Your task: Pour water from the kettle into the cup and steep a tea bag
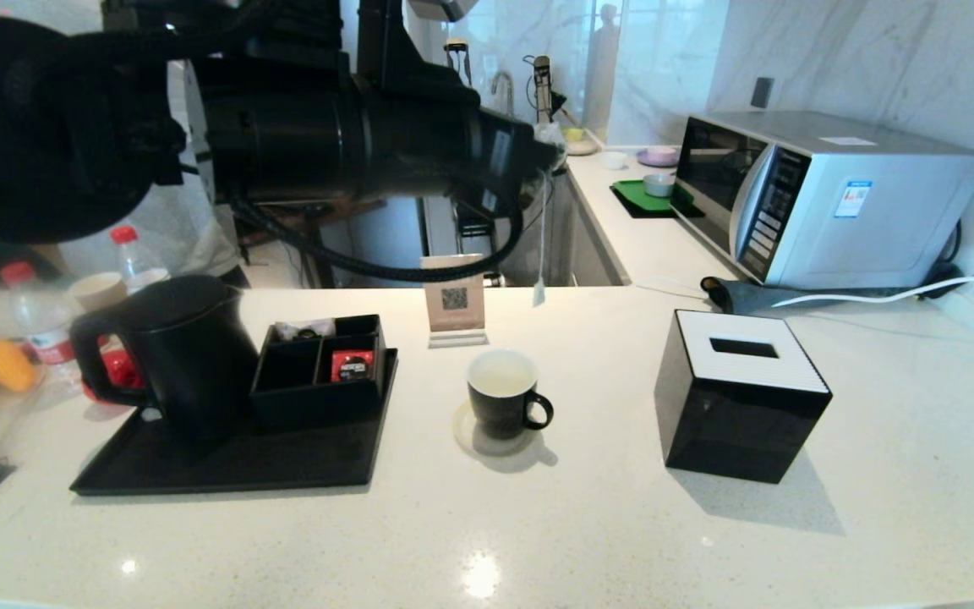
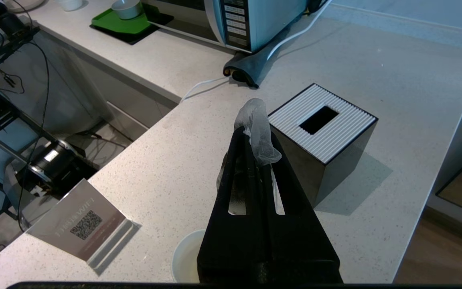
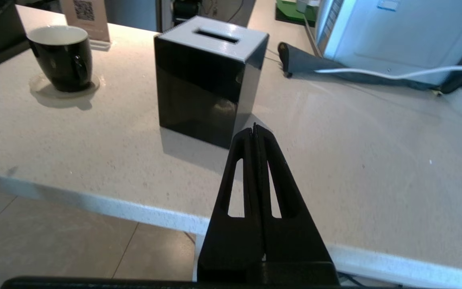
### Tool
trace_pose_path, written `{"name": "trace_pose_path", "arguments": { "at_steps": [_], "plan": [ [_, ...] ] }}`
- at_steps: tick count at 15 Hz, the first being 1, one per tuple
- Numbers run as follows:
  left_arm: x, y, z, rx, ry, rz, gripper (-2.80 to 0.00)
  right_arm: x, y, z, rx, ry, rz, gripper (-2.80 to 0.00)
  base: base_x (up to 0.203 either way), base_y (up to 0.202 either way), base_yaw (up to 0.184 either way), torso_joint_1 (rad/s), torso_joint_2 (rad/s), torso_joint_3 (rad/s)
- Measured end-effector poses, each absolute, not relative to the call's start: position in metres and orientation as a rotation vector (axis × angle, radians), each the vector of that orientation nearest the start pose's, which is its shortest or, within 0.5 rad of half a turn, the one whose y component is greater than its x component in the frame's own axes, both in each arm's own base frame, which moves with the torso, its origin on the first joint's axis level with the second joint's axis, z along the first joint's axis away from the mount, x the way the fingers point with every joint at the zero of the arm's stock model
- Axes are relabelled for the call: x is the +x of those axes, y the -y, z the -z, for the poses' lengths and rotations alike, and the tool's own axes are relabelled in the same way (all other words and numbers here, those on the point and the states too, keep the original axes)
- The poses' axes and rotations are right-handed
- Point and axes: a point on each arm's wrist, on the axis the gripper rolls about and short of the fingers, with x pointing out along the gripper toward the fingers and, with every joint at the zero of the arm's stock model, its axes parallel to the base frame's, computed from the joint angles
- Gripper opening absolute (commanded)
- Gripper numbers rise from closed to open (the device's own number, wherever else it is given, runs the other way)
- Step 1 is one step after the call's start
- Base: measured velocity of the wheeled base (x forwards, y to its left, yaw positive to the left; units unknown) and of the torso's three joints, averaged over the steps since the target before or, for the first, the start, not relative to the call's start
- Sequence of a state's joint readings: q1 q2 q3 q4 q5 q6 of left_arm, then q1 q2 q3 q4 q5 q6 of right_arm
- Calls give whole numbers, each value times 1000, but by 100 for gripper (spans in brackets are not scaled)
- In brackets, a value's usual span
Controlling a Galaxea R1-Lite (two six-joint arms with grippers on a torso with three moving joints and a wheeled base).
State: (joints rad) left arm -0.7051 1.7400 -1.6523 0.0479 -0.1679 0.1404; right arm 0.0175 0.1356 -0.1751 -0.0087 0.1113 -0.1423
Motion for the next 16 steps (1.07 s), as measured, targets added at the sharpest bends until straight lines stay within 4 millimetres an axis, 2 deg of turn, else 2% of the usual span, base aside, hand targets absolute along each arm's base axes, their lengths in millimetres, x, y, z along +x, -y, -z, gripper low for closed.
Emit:
{"name": "trace_pose_path", "arguments": {
  "at_steps": [2,4,8,12,13,16],
  "plan": [
    [251,218,-342,168,-73,879,-280,-8,-2,-151,-152,50,-161,-280,0,0,0,0,0,0],
    [251,218,-342,169,-72,880,-280,18,-4,-176,-174,47,-210,-280,0,0,0,0,0,0],
    [251,219,-342,168,-74,880,-280,90,-19,-218,-259,81,-412,-280,0,0,0,0,0,0],
    [252,221,-340,171,-78,889,-280,167,-49,-249,-314,181,-625,-280,0,0,0,0,0,0],
    [252,221,-339,171,-80,891,-280,183,-60,-254,-308,210,-675,0,0,0,0,0,0,0],
    [254,222,-338,172,-84,891,-280,223,-96,-262,-259,259,-790,0,0,0,0,0,0,0]
  ]
}}
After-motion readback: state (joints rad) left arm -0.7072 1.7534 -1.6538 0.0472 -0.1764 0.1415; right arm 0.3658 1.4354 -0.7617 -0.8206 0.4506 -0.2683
